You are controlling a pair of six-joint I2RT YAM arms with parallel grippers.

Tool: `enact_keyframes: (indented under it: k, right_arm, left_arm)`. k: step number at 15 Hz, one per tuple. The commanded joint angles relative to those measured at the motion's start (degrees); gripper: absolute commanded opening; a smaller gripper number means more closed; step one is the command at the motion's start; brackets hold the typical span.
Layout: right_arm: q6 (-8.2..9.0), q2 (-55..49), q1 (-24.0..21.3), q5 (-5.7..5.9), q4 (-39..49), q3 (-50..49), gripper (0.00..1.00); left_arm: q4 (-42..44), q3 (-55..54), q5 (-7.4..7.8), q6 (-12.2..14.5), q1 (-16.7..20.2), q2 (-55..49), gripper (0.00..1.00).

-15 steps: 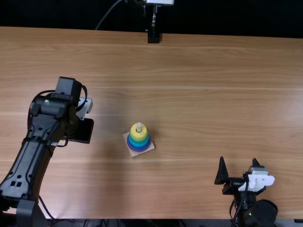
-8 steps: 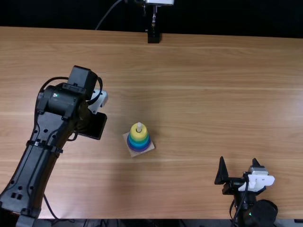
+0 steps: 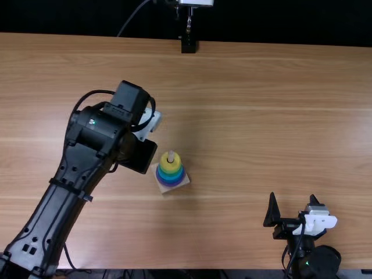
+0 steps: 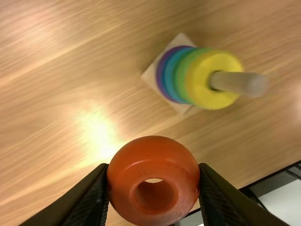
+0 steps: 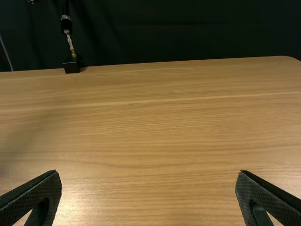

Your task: Build the Hanoi tower: stack the rings onto the peg from bottom to top in this color order: purple, dark blue, light blue, dark green, light green, yellow, orange.

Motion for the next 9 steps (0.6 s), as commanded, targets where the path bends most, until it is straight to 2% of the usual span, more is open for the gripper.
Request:
enact_keyframes:
  k: [1, 3, 7, 9]
  right_arm:
    - [0.03, -0.7, -0.6, 0.0, -4.1, -3.6, 1.0]
    - [0.03, -0.7, -0.6, 0.0, -4.1, -3.6, 1.0]
    - [0.03, -0.7, -0.6, 0.0, -4.1, -3.6, 1.0]
    - [0.03, -0.7, -0.6, 0.0, -4.1, -3.6, 1.0]
  left_arm:
    - [0.5, 2.5, 0.72, -2.7, -1.4, 1.8, 0.0]
    - [0.8, 3.9, 0.72, -3.5, -3.2, 2.7, 0.0]
    - [0.8, 8.3, 0.72, -3.7, -4.2, 5.6, 0.0]
    - [0.8, 9.8, 0.72, -5.8, -5.3, 6.9, 0.0]
